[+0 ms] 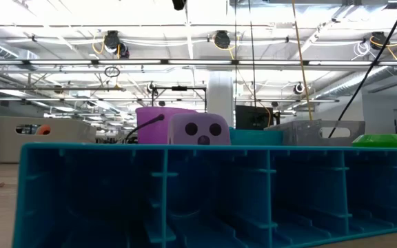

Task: Pick & Place Toys
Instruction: Put the blue game piece into the blue bin

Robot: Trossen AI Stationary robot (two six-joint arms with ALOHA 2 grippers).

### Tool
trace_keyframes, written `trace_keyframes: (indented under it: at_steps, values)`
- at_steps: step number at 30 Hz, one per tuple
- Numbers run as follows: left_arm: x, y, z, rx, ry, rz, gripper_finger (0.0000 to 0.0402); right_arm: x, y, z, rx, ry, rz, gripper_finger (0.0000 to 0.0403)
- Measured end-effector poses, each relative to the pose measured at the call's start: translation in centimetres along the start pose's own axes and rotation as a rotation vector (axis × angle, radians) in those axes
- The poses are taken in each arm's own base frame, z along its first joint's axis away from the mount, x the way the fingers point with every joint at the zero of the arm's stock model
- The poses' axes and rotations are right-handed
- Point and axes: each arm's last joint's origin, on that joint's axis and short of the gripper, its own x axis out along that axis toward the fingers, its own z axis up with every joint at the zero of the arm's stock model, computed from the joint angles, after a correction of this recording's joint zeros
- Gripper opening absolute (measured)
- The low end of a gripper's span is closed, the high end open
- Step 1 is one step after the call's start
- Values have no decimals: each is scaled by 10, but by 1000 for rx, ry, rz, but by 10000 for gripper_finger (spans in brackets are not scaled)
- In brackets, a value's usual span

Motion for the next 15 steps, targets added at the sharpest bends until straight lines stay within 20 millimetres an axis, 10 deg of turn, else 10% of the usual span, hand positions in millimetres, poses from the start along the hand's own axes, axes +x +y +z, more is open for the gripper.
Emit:
trace_keyframes:
  at_steps: [15]
  values:
    - [13, 9, -10, -7, 16, 6, 273, 11, -13, 1, 14, 0, -5, 0]
